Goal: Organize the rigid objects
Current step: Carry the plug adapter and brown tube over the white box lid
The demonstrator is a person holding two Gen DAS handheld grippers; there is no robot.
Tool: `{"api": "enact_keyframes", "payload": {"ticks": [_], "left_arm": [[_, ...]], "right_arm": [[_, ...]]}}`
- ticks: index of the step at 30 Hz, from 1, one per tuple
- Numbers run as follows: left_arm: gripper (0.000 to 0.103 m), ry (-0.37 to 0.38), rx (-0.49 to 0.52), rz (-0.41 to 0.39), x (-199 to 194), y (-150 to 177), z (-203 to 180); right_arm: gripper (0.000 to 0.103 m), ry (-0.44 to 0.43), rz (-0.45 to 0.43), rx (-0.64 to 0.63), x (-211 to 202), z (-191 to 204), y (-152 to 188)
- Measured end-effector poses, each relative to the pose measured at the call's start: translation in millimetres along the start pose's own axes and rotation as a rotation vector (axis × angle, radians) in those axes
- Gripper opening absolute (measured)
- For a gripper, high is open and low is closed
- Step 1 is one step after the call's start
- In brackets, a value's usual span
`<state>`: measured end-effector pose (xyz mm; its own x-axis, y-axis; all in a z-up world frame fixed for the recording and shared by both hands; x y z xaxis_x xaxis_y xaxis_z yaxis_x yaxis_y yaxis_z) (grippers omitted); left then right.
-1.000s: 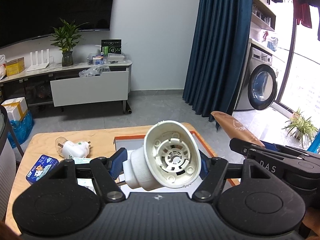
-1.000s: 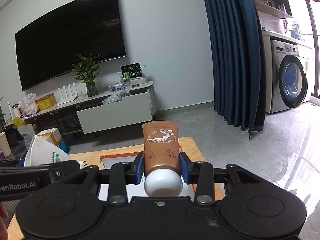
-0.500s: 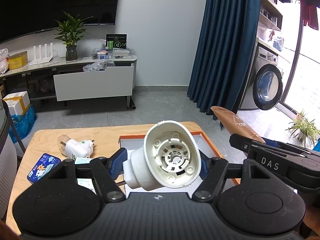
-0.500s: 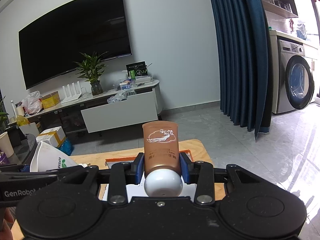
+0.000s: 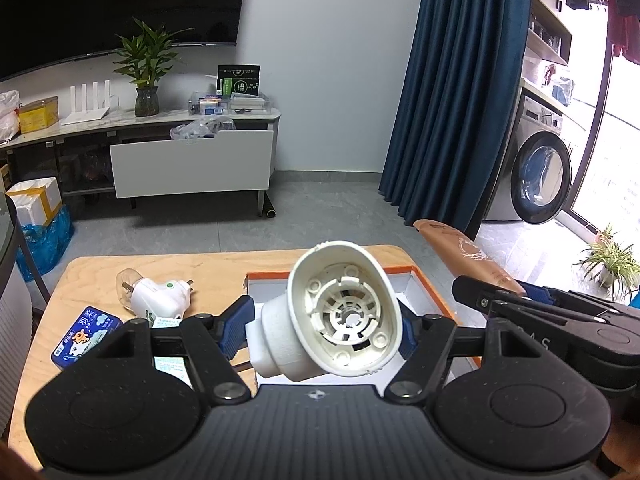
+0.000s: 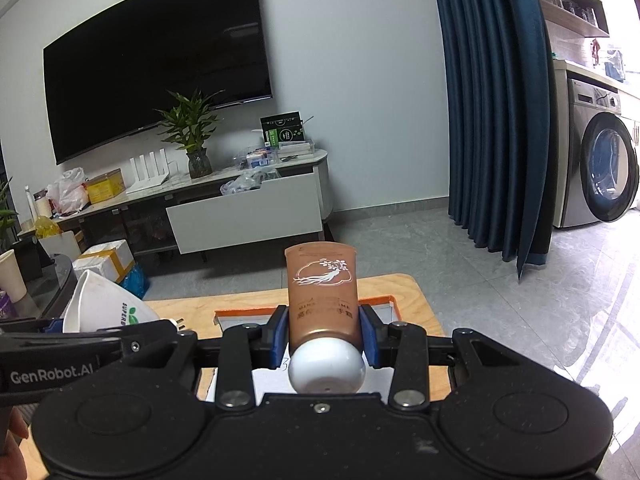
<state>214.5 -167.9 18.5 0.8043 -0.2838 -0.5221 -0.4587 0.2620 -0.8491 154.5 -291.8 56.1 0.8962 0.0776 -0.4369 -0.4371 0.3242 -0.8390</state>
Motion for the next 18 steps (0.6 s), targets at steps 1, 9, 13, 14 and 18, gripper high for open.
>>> {"api": "enact_keyframes", "payload": {"ticks": [1, 9, 13, 14, 18], "left_arm": [[0.071, 0.000, 0.000, 0.001, 0.0, 0.4, 0.7], [0.071, 0.001, -0.003, 0.003, 1.1, 2.3, 2.8], [0.071, 0.004, -0.001, 0.004, 2.2, 3.6, 3.2], [0.071, 0.006, -0.001, 0.005, 2.4, 4.1, 3.3], [0.071, 0.008, 0.002, 0.006, 2.4, 6.3, 2.9]], "right_arm": [[0.045, 0.001, 0.002, 0.000, 0.8, 0.3, 0.7], [0.045, 0.002, 0.011, -0.007, 4.0, 5.2, 4.5], [0.045, 0.003, 0.014, -0.004, 4.1, 5.0, 7.1], [0.045, 0.004, 0.015, -0.006, 4.2, 4.8, 7.3], [0.045, 0.004, 0.015, -0.006, 4.3, 5.3, 8.3]]}}
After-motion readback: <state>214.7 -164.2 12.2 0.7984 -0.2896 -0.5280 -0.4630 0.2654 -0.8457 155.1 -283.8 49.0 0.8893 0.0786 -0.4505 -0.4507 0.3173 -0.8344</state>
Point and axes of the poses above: each gripper's, at about its wrist camera, not at the fingertips, and x roughly the way its jaws point, z to its left, y to its underside, the point moved 10 cm from there along x, roughly the way its jaws point, and after that the axes turned 13 degrees about x, right-handed, at the moved point
